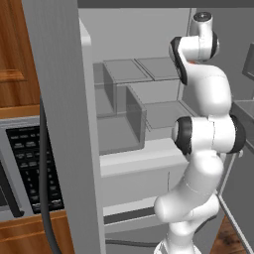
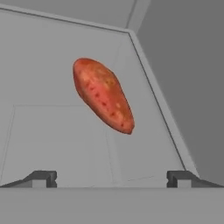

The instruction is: Gather the sweet potato and mushroom from the fridge and place them on a tray on the dining counter. Then gather the chicken drumstick and fish from the fridge and place them on the other tray.

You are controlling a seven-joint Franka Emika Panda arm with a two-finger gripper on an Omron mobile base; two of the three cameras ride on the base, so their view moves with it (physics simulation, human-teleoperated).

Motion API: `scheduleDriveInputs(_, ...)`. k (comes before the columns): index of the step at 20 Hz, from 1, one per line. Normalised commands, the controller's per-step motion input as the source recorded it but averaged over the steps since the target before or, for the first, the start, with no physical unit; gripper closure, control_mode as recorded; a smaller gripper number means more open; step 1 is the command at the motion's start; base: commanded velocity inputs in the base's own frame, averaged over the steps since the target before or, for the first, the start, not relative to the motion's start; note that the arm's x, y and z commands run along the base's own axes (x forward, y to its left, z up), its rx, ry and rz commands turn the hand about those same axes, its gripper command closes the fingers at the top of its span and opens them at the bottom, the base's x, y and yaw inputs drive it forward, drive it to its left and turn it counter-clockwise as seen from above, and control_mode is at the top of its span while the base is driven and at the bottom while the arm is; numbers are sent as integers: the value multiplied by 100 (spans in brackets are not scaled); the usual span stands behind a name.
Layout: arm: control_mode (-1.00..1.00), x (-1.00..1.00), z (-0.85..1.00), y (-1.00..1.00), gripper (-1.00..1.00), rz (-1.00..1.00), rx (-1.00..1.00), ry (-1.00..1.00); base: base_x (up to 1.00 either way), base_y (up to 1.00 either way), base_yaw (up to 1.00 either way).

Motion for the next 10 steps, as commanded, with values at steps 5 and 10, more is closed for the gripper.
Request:
scheduleDriveInputs(5, -100, 36, -15, -6, -100, 7, 0, 5, 0, 0, 0)
scheduleDriveInputs(10, -100, 43, -10, -9, -100, 7, 0, 6, 0, 0, 0)
